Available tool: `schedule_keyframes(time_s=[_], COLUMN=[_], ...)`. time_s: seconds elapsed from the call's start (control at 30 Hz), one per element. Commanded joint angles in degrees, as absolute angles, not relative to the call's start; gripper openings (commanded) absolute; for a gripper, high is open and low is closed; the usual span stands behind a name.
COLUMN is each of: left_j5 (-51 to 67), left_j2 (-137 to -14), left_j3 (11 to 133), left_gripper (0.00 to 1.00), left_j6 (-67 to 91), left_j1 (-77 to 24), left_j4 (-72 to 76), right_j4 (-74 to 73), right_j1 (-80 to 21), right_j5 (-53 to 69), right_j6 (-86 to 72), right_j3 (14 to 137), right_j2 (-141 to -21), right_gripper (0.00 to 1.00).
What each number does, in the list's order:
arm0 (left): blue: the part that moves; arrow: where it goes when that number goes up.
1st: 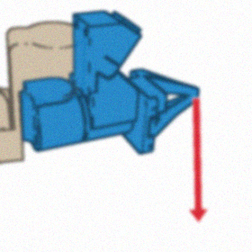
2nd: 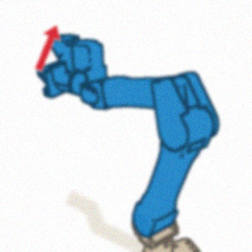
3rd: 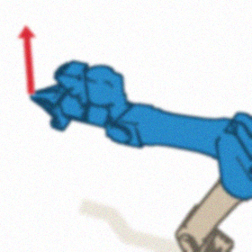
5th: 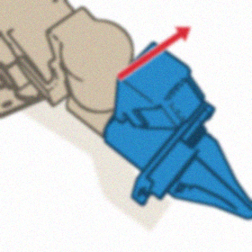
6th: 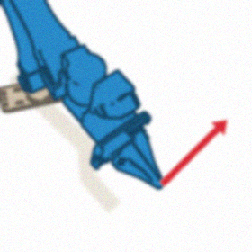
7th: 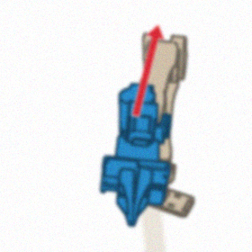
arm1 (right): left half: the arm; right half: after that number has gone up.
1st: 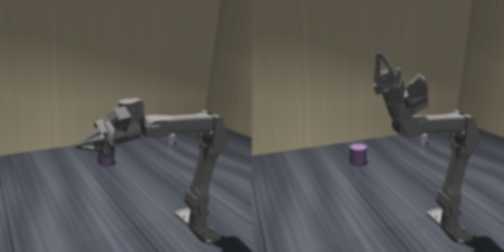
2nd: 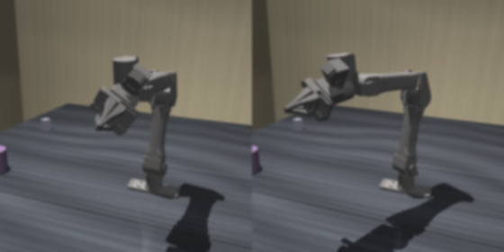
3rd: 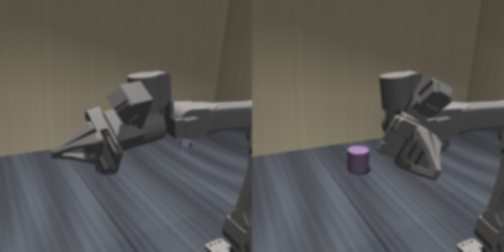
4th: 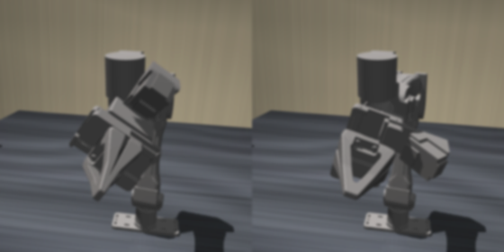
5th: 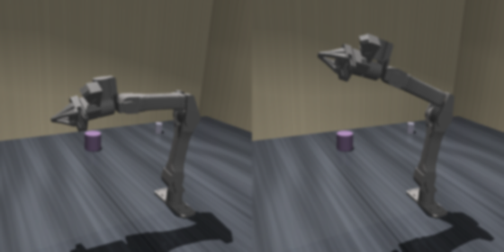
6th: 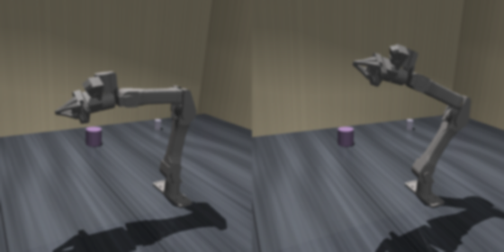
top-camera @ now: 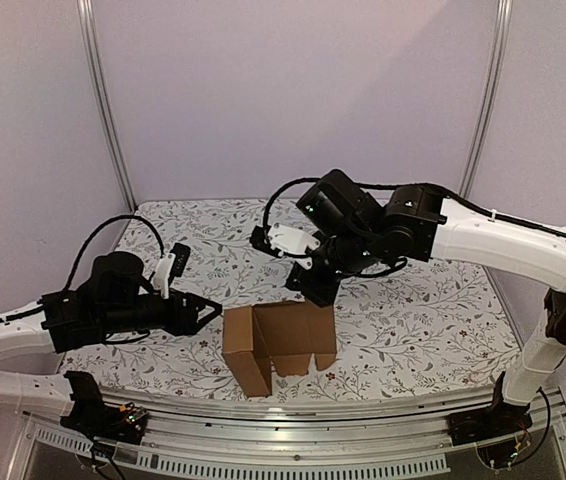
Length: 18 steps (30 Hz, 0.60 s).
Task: Fold the paper box
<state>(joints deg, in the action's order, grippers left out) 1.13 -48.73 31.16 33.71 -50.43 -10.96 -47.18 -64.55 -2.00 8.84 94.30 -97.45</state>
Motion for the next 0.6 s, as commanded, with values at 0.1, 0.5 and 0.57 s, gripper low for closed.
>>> schedule_keyframes(time_s=[0.1, 0.5, 0.57], left_j5=[3.78, 8.46, 9.06], left_j2=[-47.76, -48.67, -49.43], left_j3=[30.04, 33.7, 33.74], left_gripper=[0.55, 0.55, 0.55], left_j6=[35.6, 34.79, 34.89], left_j1=[-50.1, -50.25, -50.42], left_j4=[-9.4, -9.72, -9.7], right_j4=[-44.31, -44.0, -44.01], right_j1=[-65.35, -65.41, -65.39], right_j5=[-0.7, -10.82, -14.66], right_j6=[6.8, 4.79, 3.93], right_j3=[94.39, 90.78, 88.24], right_j2=[-98.61, -92.09, -89.65], right_gripper=[0.0, 0.05, 0.08])
